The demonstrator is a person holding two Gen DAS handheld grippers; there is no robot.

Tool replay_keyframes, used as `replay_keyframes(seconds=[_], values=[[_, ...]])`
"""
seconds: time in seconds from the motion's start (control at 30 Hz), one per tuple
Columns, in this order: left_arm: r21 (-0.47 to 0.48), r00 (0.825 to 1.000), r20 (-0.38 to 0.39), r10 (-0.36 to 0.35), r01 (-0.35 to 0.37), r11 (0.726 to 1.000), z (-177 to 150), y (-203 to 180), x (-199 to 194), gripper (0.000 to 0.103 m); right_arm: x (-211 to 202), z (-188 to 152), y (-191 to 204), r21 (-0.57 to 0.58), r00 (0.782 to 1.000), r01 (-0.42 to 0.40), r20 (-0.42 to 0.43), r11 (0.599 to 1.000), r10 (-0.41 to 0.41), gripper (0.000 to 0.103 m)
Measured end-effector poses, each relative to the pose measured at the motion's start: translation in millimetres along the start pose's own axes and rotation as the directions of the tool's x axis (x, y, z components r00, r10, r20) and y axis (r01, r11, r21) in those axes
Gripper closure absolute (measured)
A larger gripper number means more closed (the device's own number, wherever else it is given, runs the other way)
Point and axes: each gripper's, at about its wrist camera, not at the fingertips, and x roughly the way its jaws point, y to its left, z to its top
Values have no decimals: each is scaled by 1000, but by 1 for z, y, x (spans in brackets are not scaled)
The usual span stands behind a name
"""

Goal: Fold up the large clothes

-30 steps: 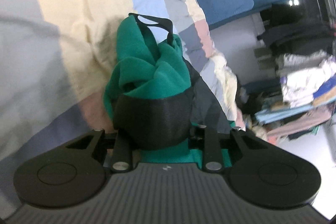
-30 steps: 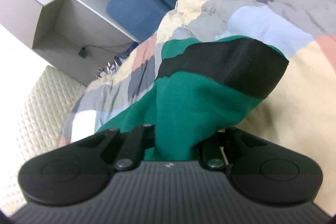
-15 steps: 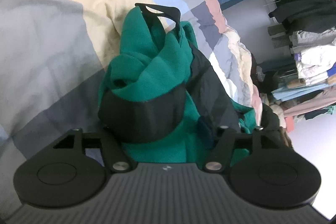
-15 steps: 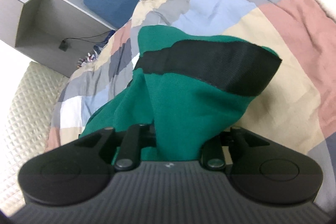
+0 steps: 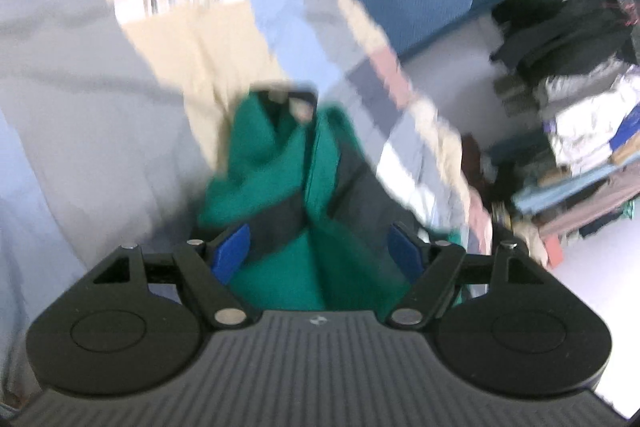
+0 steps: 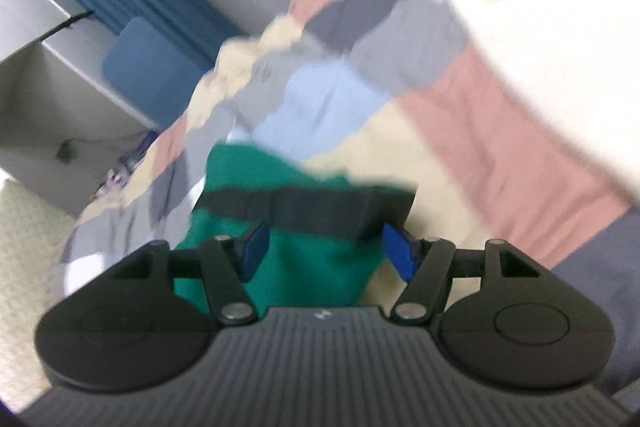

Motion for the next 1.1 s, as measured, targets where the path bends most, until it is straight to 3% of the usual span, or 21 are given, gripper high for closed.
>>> replay_keyframes(seconds=[0.1, 0.2, 0.33, 0.5, 0.7, 0.9, 0.97, 1.03, 1.1], values=[[62, 999, 50, -1, -2, 998, 12, -12, -4, 23, 0, 6, 9, -44, 999, -22, 28, 999, 23, 37], [132, 999, 21, -24, 21, 991, 23, -24, 11, 23, 11, 7, 29, -112, 997, -75, -4, 991, 75, 37], [171, 998, -59, -5, 15, 985, 29, -36, 46, 25, 42, 6, 70, -196, 982, -173, -115, 965, 152, 37], [221, 990, -99, 101, -77, 972, 28, -37, 92, 25, 94, 3, 116, -295, 963, -207, -232, 933, 140, 37], [278, 987, -103, 127, -94, 956, 28, -35, 133, 26, 142, -16, 145, -437, 959, -203, -268, 876, 89, 37], [339, 987, -105, 120, -78, 938, 22, -43, 156, 50, 163, -32, 151, -547, 968, -189, -245, 815, 60, 39], [343, 987, -107, 118, -75, 936, 21, -43, 161, 63, 166, -33, 151, -561, 968, -186, -243, 807, 54, 51], [347, 990, -87, 111, -74, 935, 23, -44, 159, 78, 165, -31, 151, -576, 971, -180, -233, 797, 51, 75], [360, 993, -60, 100, -72, 930, 24, -47, 153, 91, 161, -26, 150, -572, 972, -193, -222, 797, 76, 85]])
